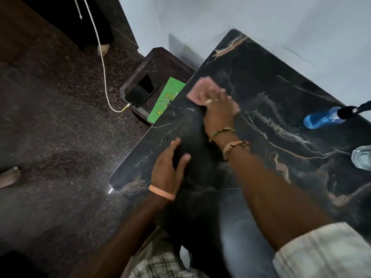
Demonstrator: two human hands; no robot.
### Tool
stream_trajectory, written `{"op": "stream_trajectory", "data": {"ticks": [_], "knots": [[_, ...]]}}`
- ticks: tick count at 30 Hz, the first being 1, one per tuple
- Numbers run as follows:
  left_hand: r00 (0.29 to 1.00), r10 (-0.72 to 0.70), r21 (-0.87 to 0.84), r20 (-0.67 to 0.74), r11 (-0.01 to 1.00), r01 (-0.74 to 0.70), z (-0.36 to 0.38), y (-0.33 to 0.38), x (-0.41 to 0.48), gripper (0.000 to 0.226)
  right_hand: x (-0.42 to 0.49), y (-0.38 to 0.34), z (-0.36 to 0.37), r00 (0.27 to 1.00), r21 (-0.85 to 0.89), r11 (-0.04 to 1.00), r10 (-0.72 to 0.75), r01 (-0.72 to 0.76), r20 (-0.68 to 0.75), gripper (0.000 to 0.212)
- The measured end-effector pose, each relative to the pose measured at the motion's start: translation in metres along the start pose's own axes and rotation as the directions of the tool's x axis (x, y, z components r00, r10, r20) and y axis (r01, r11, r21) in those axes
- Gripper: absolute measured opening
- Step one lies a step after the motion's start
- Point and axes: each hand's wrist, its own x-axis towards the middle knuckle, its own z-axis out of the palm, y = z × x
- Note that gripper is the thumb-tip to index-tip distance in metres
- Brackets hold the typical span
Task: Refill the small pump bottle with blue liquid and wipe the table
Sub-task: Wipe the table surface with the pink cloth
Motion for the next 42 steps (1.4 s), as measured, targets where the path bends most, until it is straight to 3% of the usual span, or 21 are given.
{"op": "stream_trajectory", "data": {"ticks": [2,3,5,7,8,10,12,13,15,17,19,22,24,26,29,32,35,37,38,40,42], "knots": [[0.97,-0.149,-0.223,-0.191,0.969,0.105,-0.011,-0.002,0.007,0.052,-0.031,-0.03,0.018,0.975,-0.025,0.976,-0.216,0.217,0.058,0.061],[0.949,-0.206,-0.252,-0.237,0.957,0.144,-0.017,-0.005,0.01,0.054,-0.052,-0.037,0.026,0.947,-0.045,0.948,-0.31,0.314,0.08,0.059],[0.949,-0.211,-0.121,-0.232,0.975,0.188,-0.024,-0.014,0.015,0.052,-0.101,-0.039,0.037,0.855,-0.046,0.861,-0.493,0.506,0.161,0.057],[0.985,-0.114,0.135,-0.131,0.982,0.132,-0.025,-0.021,0.012,0.044,-0.143,-0.022,0.034,0.737,-0.003,0.752,-0.645,0.659,0.203,0.054],[0.996,-0.069,0.209,-0.062,0.975,0.081,-0.024,-0.022,0.008,0.042,-0.154,-0.008,0.03,0.716,0.005,0.726,-0.679,0.688,0.162,0.05],[0.999,-0.024,0.226,0.032,0.974,0.016,-0.02,-0.02,-0.005,0.045,-0.147,0.02,0.022,0.823,0.036,0.825,-0.566,0.565,0.056,0.048],[0.998,-0.044,0.159,0.046,0.987,0.036,-0.016,-0.017,-0.021,0.047,-0.124,0.024,0.014,0.966,0.053,0.967,-0.252,0.25,0.057,0.058],[0.997,-0.071,0.121,0.034,0.99,0.067,-0.014,-0.015,-0.027,0.049,-0.117,0.012,0.011,0.988,0.05,0.989,-0.143,0.141,0.051,0.06],[0.995,-0.096,0.036,-0.006,0.995,0.096,-0.014,-0.01,-0.038,0.047,-0.122,-0.028,0.021,0.966,0.058,0.968,-0.248,0.244,0.076,0.055],[0.997,-0.064,-0.059,-0.045,0.996,0.061,-0.016,-0.01,-0.046,0.041,-0.152,-0.052,0.034,0.848,0.056,0.868,-0.495,0.494,0.189,0.049],[0.994,-0.099,-0.086,-0.055,0.992,0.094,-0.017,-0.014,-0.054,0.041,-0.169,-0.042,0.035,0.768,0.018,0.794,-0.594,0.608,0.24,0.052],[0.986,-0.158,0.033,-0.054,0.987,0.159,-0.015,-0.022,-0.064,0.046,-0.139,-0.023,0.025,0.853,-0.043,0.862,-0.493,0.506,0.17,0.056],[0.982,-0.178,-0.032,-0.064,0.984,0.176,-0.015,-0.02,-0.065,0.046,-0.124,-0.035,0.028,0.924,-0.032,0.932,-0.353,0.362,0.149,0.056],[0.966,-0.219,-0.159,-0.141,0.968,0.196,-0.019,-0.018,-0.06,0.046,-0.137,-0.058,0.04,0.899,-0.01,0.914,-0.398,0.406,0.185,0.058],[0.935,-0.287,-0.263,-0.207,0.937,0.229,-0.025,-0.023,-0.06,0.04,-0.198,-0.042,0.05,0.775,0.02,0.808,-0.572,0.589,0.269,0.054],[0.978,-0.18,-0.046,-0.1,0.983,0.176,-0.022,-0.029,-0.06,0.039,-0.237,0.016,0.037,0.775,0.02,0.783,-0.62,0.622,0.122,0.049],[0.993,-0.119,0.2,0.015,0.973,0.114,-0.011,-0.031,-0.064,0.045,-0.211,0.036,0.027,0.928,0.041,0.928,-0.372,0.372,0.019,0.048],[0.99,-0.135,0.184,0.031,0.975,0.127,-0.005,-0.022,-0.065,0.045,-0.185,0.012,0.032,0.987,0.038,0.986,-0.163,0.163,0.011,0.052],[0.99,-0.139,0.135,0.024,0.982,0.135,-0.002,-0.016,-0.066,0.045,-0.181,-0.006,0.036,0.989,0.031,0.989,-0.144,0.144,0.028,0.052],[0.991,-0.137,0.03,0.005,0.99,0.137,0.003,-0.005,-0.069,0.045,-0.198,-0.036,0.046,0.969,0.058,0.972,-0.234,0.23,0.08,0.045],[0.992,-0.123,-0.005,0.037,0.992,0.123,0.012,0.001,-0.077,0.048,-0.246,-0.033,0.052,0.894,0.022,0.898,-0.44,0.44,0.086,0.044]]}}
